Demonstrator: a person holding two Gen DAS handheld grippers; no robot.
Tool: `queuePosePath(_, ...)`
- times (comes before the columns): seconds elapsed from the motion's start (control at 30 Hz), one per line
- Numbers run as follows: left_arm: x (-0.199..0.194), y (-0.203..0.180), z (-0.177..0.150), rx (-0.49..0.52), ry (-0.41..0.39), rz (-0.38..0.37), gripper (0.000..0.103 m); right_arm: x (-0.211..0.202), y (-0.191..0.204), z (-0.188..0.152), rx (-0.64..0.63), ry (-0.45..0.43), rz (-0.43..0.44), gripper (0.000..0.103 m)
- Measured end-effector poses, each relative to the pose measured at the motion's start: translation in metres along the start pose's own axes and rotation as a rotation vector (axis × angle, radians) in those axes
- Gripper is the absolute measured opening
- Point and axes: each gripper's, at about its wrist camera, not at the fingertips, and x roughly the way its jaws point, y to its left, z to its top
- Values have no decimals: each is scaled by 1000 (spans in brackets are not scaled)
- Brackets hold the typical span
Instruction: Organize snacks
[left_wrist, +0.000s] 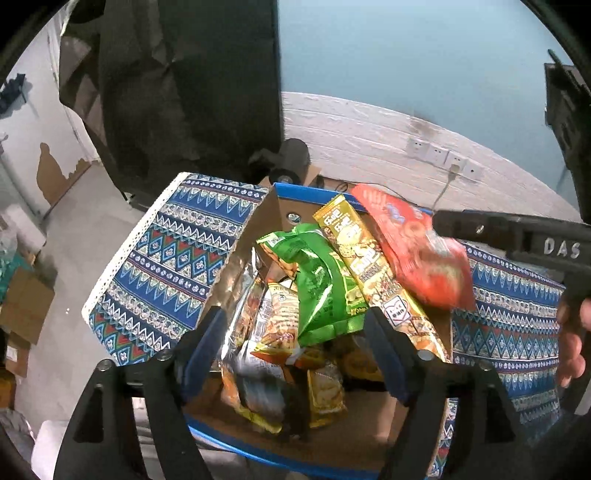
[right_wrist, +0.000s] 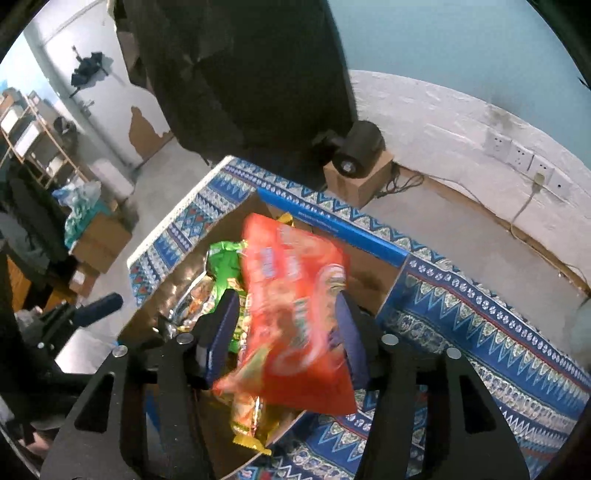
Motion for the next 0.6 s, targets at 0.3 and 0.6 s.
queuePosePath(0.3,-15,-4,-1,9,-24,-20,80,-22,2,-8,14,-40,3,63)
queuePosePath(0.6,-36,-12,-3,41,-69,-14,88,-52,0,-27,26,-82,-69,67)
